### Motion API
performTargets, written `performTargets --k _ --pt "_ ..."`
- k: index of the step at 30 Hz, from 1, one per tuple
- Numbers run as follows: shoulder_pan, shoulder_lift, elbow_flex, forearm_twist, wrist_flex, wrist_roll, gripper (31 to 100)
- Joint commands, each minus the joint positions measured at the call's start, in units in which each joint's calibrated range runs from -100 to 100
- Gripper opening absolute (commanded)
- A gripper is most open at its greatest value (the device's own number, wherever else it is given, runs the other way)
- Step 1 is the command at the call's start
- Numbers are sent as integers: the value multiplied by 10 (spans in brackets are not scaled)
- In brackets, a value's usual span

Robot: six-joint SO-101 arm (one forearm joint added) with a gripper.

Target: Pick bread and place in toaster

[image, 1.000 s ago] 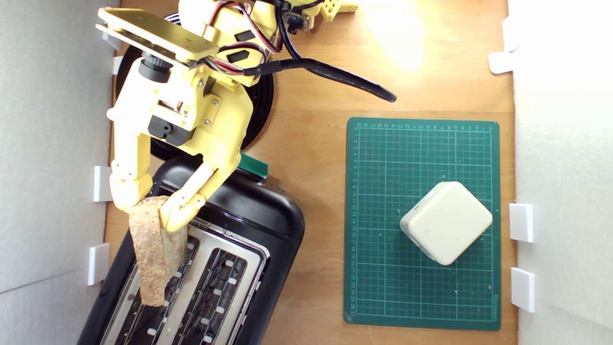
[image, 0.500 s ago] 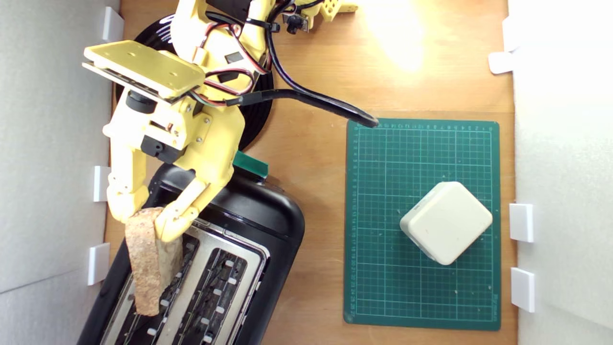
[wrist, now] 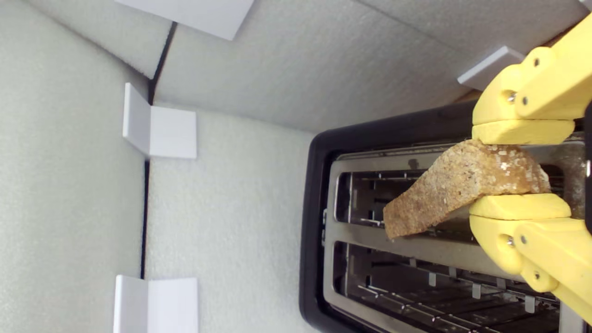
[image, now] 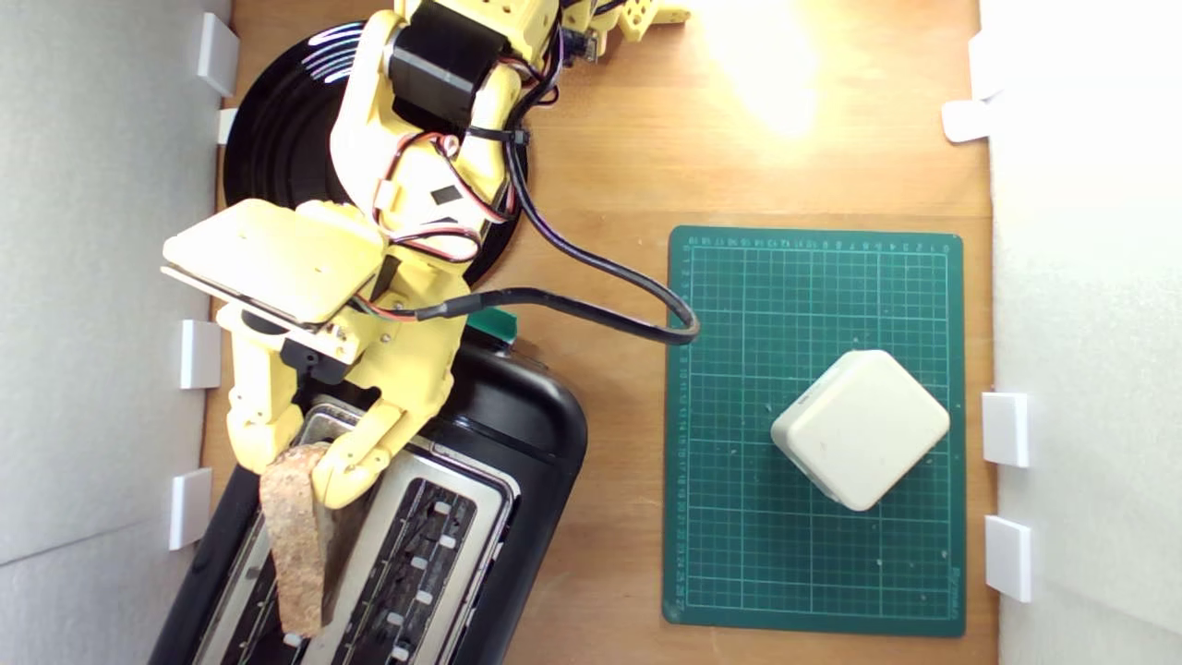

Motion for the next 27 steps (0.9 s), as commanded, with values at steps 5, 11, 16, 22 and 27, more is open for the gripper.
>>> performTargets --k 5,11,16,22,27 --pt "-9 10 -14 -6 -2 -3 620" --pt "-9 3 -13 -6 -2 1 751" --pt "-9 -9 -14 -6 -3 1 757" --pt "-10 -49 -15 -33 -3 2 763" --pt "-12 -93 -14 -51 -3 -2 764"
